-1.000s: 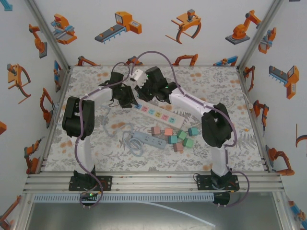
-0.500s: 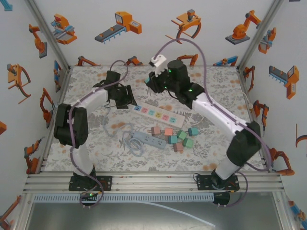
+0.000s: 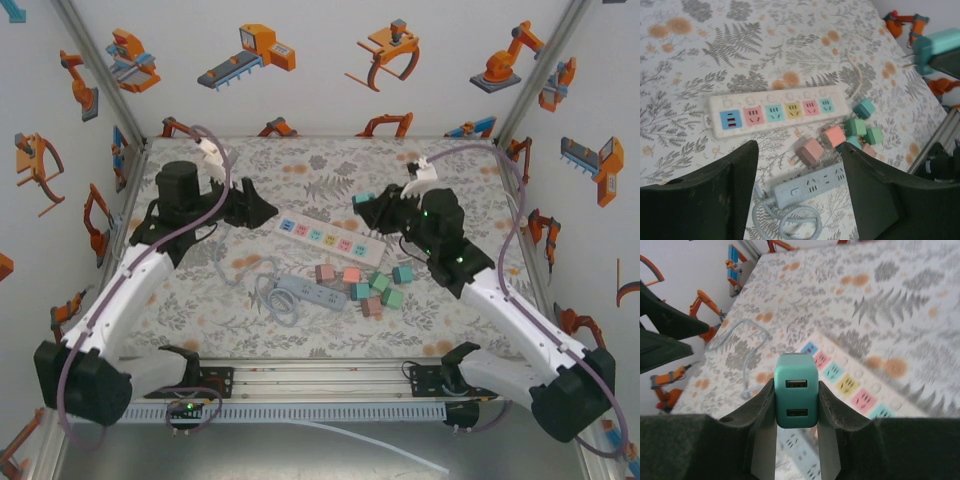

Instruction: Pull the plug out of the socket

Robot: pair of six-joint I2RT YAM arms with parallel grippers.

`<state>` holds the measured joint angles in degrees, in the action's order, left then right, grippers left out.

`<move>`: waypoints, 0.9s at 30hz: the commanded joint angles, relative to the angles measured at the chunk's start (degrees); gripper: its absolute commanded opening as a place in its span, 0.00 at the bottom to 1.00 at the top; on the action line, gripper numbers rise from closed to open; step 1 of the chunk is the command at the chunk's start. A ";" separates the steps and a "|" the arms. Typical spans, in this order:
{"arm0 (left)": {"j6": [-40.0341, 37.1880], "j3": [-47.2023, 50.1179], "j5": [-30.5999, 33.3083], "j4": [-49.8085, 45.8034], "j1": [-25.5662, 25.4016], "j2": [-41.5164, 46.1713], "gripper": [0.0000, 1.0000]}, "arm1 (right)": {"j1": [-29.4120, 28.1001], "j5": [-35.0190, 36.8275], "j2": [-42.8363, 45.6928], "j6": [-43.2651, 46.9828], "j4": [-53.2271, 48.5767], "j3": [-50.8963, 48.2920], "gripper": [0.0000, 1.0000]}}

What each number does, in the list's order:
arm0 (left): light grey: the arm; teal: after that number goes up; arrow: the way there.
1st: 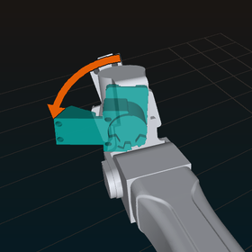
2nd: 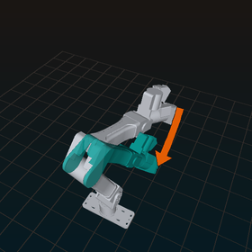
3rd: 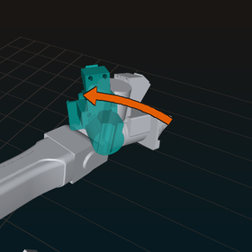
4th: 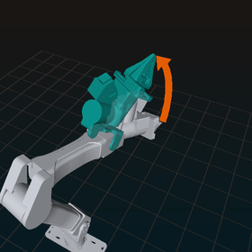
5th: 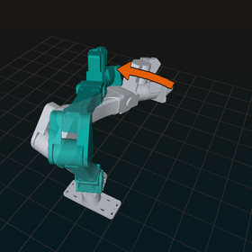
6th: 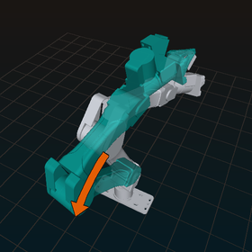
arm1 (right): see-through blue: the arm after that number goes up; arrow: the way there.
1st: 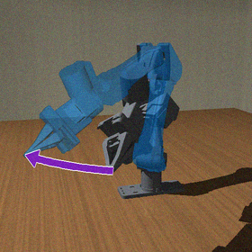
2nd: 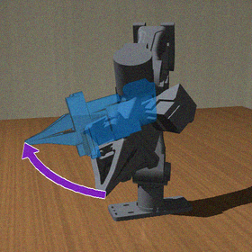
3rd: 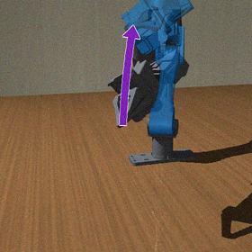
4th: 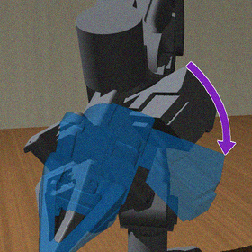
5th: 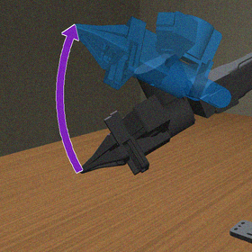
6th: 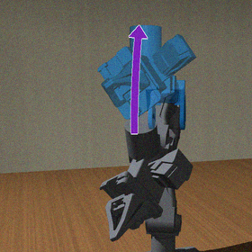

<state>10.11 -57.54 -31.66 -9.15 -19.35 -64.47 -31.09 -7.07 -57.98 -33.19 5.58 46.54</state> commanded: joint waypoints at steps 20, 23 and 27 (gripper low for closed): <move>-37.71 10.38 -13.74 -21.95 -18.77 16.95 0.96 | -17.69 -0.26 0.18 -27.33 -3.69 -24.85 0.00; -37.75 10.42 -11.32 -21.98 -20.76 15.51 0.96 | -20.10 1.49 -3.01 -27.43 -2.25 -25.70 0.00; -38.05 10.16 -9.12 -21.80 -22.41 13.55 0.96 | -22.48 2.86 -6.93 -26.99 0.10 -25.98 0.12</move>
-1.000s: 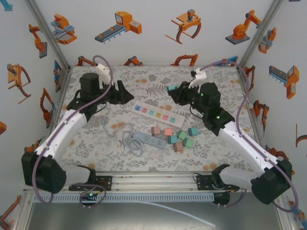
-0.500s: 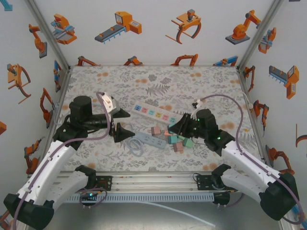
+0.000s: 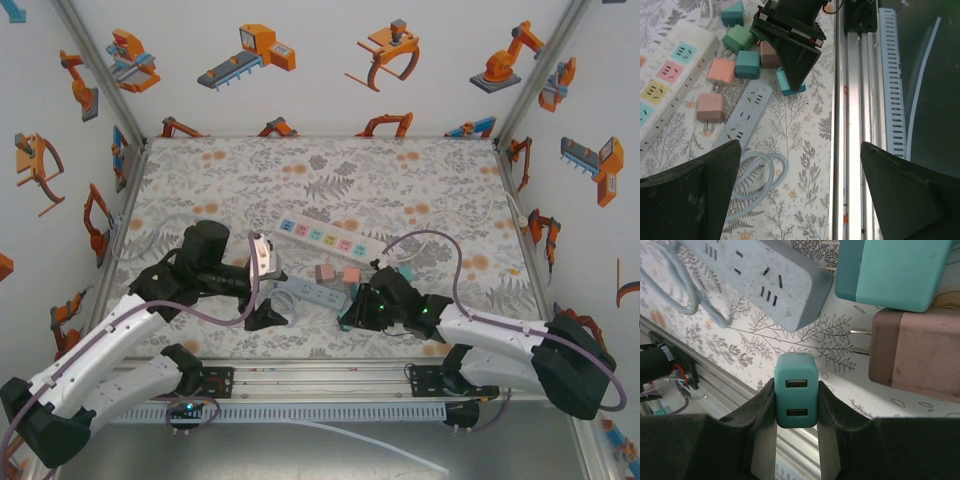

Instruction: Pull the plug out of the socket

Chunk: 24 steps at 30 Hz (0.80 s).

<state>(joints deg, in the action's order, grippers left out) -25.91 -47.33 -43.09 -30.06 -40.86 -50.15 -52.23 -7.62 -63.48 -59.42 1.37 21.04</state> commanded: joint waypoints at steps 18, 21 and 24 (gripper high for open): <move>4.41 4.30 20.37 6.83 -1.45 3.95 0.97 | -3.34 18.74 13.45 17.89 -17.71 8.48 0.54; 7.52 4.28 29.99 9.11 -1.26 3.82 0.97 | -2.79 28.55 15.95 28.62 -18.71 12.74 0.62; 11.40 3.96 37.55 11.83 -0.09 2.93 0.97 | -1.26 40.93 16.07 39.16 -14.59 15.07 0.71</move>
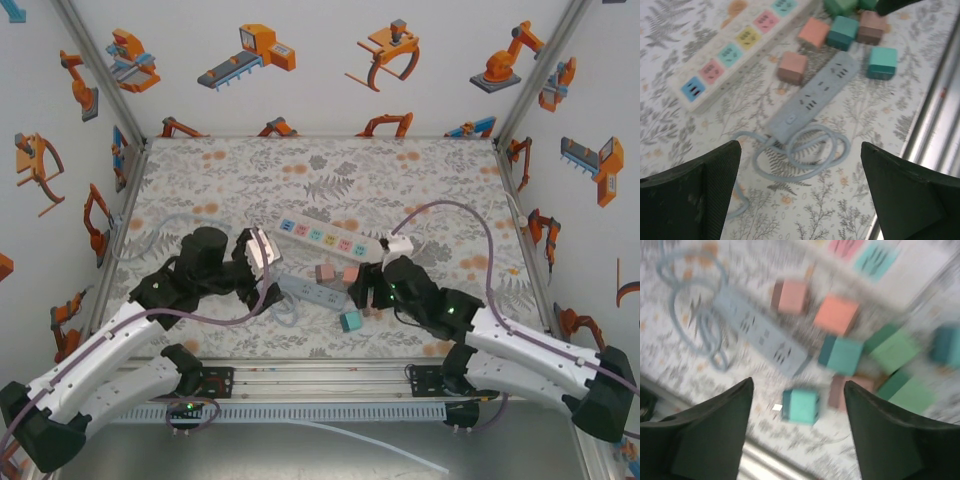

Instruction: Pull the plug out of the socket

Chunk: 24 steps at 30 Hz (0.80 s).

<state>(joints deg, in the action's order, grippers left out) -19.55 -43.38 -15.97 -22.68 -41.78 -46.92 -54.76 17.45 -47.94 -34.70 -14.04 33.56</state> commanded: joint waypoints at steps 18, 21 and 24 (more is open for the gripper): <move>23.04 5.14 37.94 32.00 31.58 -18.16 0.97 | 41.93 15.14 -16.34 23.22 30.03 -1.82 0.84; 17.92 6.41 39.06 34.45 33.90 -21.16 0.97 | 46.64 15.38 -19.99 22.23 29.03 -1.98 0.84; 13.66 7.56 40.30 36.01 34.54 -23.20 0.97 | 49.63 15.22 -23.85 23.07 32.59 -3.54 0.84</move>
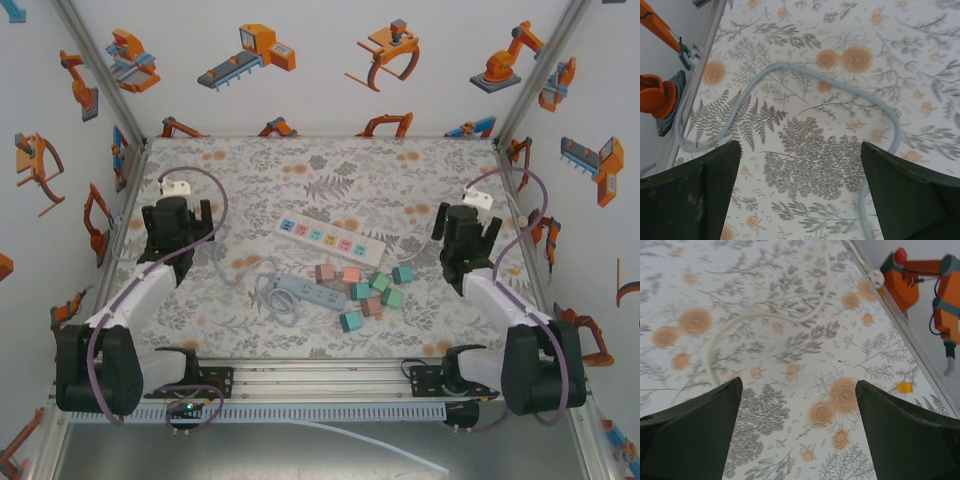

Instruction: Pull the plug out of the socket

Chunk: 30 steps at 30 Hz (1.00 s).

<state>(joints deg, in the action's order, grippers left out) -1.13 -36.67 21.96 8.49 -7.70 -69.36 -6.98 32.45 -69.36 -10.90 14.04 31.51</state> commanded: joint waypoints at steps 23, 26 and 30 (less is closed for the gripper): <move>3.48 15.80 -29.41 42.35 9.82 -17.94 0.97 | 6.19 -16.15 -19.34 5.81 40.20 -11.31 0.99; 3.42 13.43 -24.46 39.70 8.31 -19.03 0.97 | 6.19 -16.16 -19.15 5.65 39.29 -11.12 0.99; 3.26 13.19 -22.95 39.19 7.79 -18.92 0.97 | 6.19 -16.35 -19.14 5.81 39.31 -11.12 0.99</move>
<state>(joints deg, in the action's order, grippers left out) 2.13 -23.09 -1.45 48.40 0.45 -88.36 -1.08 15.22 -88.29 -4.64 50.50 19.29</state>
